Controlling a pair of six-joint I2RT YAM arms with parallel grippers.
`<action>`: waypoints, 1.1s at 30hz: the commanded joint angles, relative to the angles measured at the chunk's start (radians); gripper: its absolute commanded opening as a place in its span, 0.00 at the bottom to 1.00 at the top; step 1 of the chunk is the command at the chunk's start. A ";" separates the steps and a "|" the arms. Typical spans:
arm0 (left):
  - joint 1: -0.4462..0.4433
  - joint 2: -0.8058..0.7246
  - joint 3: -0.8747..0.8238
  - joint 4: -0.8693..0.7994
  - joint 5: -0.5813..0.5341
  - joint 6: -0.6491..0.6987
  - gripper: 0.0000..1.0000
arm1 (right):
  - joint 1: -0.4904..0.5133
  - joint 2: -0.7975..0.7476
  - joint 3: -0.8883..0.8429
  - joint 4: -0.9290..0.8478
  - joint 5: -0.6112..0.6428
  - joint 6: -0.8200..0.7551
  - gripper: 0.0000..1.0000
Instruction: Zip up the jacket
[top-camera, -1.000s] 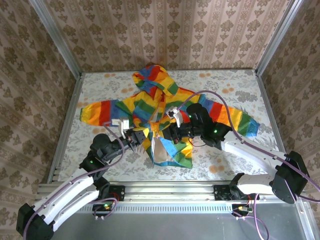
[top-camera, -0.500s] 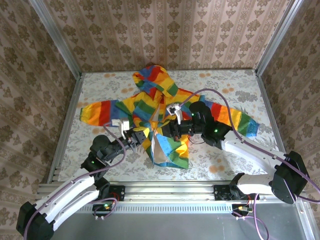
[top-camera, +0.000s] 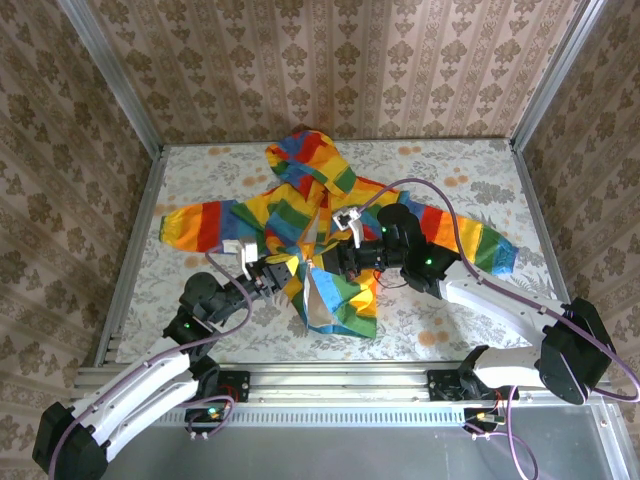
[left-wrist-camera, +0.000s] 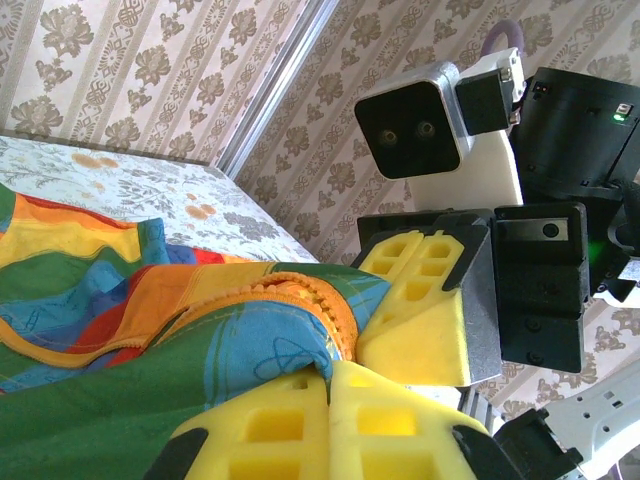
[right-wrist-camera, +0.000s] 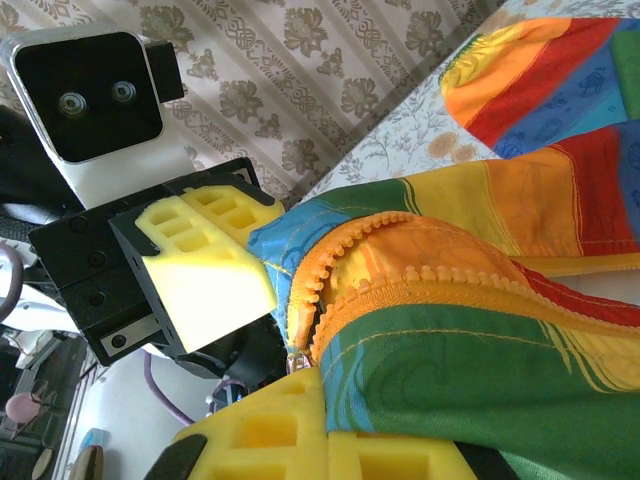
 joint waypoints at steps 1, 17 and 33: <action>0.004 -0.004 -0.009 0.063 0.028 0.009 0.00 | -0.006 -0.002 -0.011 0.063 -0.032 0.014 0.00; -0.009 0.002 -0.027 0.062 0.049 0.006 0.00 | -0.013 0.000 -0.028 0.121 -0.046 0.064 0.00; -0.023 0.003 -0.028 0.020 0.093 0.000 0.00 | -0.033 0.013 -0.030 0.137 -0.081 0.099 0.00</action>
